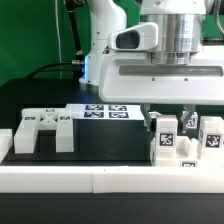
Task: Assemble chair
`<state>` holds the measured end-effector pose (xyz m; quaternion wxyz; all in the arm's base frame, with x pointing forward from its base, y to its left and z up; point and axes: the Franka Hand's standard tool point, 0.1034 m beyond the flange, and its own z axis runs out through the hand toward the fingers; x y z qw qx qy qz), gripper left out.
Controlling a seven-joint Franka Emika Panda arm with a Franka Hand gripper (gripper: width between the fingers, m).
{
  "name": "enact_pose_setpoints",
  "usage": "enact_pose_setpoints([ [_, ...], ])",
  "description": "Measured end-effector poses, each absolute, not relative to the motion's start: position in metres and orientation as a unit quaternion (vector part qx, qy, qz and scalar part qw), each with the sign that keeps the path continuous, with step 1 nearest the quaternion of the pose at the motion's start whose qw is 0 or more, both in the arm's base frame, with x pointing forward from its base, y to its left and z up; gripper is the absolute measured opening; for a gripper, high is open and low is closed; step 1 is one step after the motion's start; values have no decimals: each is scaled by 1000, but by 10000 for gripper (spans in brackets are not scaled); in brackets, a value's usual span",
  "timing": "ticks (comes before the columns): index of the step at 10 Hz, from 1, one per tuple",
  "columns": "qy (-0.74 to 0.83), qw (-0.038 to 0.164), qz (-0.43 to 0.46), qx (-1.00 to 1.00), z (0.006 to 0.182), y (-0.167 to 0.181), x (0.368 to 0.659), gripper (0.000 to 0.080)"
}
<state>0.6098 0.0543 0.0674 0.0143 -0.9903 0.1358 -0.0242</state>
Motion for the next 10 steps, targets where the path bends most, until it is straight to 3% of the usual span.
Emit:
enact_pose_setpoints([
  [10,594,33,-11,-803,67,62,611,291],
])
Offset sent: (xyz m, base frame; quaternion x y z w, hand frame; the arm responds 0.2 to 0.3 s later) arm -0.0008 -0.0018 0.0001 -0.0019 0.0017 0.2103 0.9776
